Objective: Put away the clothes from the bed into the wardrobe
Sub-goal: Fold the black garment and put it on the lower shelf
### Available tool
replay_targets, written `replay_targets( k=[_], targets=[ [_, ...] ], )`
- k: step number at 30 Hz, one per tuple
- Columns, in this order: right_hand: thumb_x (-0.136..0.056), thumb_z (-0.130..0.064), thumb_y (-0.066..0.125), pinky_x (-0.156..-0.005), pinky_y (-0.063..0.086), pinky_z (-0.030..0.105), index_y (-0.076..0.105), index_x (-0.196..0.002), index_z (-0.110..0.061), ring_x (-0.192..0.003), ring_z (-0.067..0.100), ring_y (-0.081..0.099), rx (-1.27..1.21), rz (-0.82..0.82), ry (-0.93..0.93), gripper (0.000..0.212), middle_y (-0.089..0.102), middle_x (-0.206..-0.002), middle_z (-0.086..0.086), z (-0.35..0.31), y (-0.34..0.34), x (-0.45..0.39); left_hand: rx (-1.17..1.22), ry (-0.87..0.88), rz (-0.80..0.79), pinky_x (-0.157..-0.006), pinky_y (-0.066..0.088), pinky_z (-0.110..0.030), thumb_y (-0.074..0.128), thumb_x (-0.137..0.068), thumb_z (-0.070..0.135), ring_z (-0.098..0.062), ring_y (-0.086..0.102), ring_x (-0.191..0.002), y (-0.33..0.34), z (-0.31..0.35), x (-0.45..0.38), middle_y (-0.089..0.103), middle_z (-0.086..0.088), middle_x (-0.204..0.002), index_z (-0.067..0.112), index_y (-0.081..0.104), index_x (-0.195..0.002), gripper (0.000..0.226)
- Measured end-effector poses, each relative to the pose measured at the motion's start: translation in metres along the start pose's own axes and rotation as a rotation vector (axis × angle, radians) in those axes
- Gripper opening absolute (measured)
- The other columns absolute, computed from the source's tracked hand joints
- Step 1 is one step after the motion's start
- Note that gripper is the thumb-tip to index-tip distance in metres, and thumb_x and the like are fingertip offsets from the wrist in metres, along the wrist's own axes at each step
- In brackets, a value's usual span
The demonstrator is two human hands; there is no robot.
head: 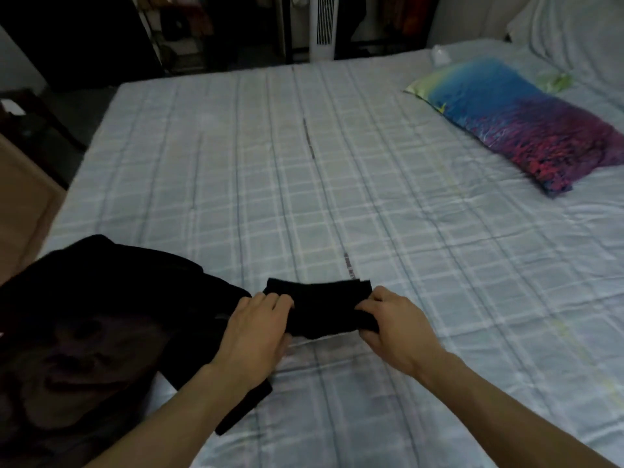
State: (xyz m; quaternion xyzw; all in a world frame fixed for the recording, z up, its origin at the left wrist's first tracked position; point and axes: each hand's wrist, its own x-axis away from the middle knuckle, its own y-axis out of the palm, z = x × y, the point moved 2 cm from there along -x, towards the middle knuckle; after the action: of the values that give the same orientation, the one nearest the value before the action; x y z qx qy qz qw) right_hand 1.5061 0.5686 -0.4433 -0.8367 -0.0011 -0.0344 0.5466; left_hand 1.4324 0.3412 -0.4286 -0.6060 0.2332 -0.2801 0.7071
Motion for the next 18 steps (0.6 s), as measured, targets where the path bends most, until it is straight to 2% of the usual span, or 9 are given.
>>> replay_targets(
  k=[3,5,8,11,18],
  targets=[
    [-0.081,-0.032,0.065,-0.066,0.043,0.031,0.063,-0.098,-0.022,-0.085,0.020,0.060,0.031,-0.046,-0.015,0.020,0.052,-0.089,-0.008,-0.027,-0.041,0.010,0.116,-0.028,0.001,-0.072,0.050,-0.032,0.071,-0.080,0.019,-0.017,0.057,-0.081,-0.047,0.003,0.013,0.060,0.005,-0.091,0.021,0.057,-0.099,0.023],
    [-0.082,-0.032,0.062,-0.065,0.036,0.027,0.058,-0.095,-0.022,-0.083,0.018,0.058,0.021,-0.048,-0.038,0.016,0.049,-0.085,-0.010,-0.049,-0.069,0.021,0.198,-0.032,-0.009,-0.075,0.050,-0.035,0.057,-0.089,0.022,-0.014,0.054,-0.083,-0.076,0.003,0.026,0.056,0.007,-0.093,0.023,0.052,-0.099,0.012],
    [-0.080,-0.036,0.055,-0.065,0.041,0.026,0.055,-0.088,-0.023,-0.077,0.013,0.056,-0.020,-0.043,-0.064,0.015,0.054,-0.082,-0.009,-0.082,-0.110,0.041,0.254,-0.001,0.016,-0.071,0.050,-0.035,0.052,-0.086,0.028,-0.009,0.053,-0.075,-0.121,0.005,0.050,0.054,0.011,-0.084,0.027,0.048,-0.090,0.006],
    [-0.076,-0.043,0.048,-0.070,0.048,0.032,0.051,-0.086,-0.028,-0.077,0.013,0.057,-0.001,-0.009,-0.093,0.018,0.056,-0.083,-0.007,-0.120,-0.161,0.062,0.253,0.045,0.081,-0.072,0.050,-0.034,0.050,-0.083,0.032,-0.008,0.054,-0.076,-0.176,0.011,0.076,0.055,0.013,-0.083,0.029,0.050,-0.091,0.008],
    [-0.074,-0.048,0.043,-0.071,0.049,0.039,0.058,-0.093,-0.026,-0.078,0.018,0.059,0.052,0.223,-0.206,0.033,0.057,-0.084,-0.005,-0.217,-0.278,0.114,0.234,0.104,0.334,-0.078,0.049,-0.034,0.053,-0.080,0.025,-0.013,0.056,-0.087,-0.310,0.026,0.139,0.059,0.007,-0.093,0.023,0.056,-0.100,0.021]
  ],
)
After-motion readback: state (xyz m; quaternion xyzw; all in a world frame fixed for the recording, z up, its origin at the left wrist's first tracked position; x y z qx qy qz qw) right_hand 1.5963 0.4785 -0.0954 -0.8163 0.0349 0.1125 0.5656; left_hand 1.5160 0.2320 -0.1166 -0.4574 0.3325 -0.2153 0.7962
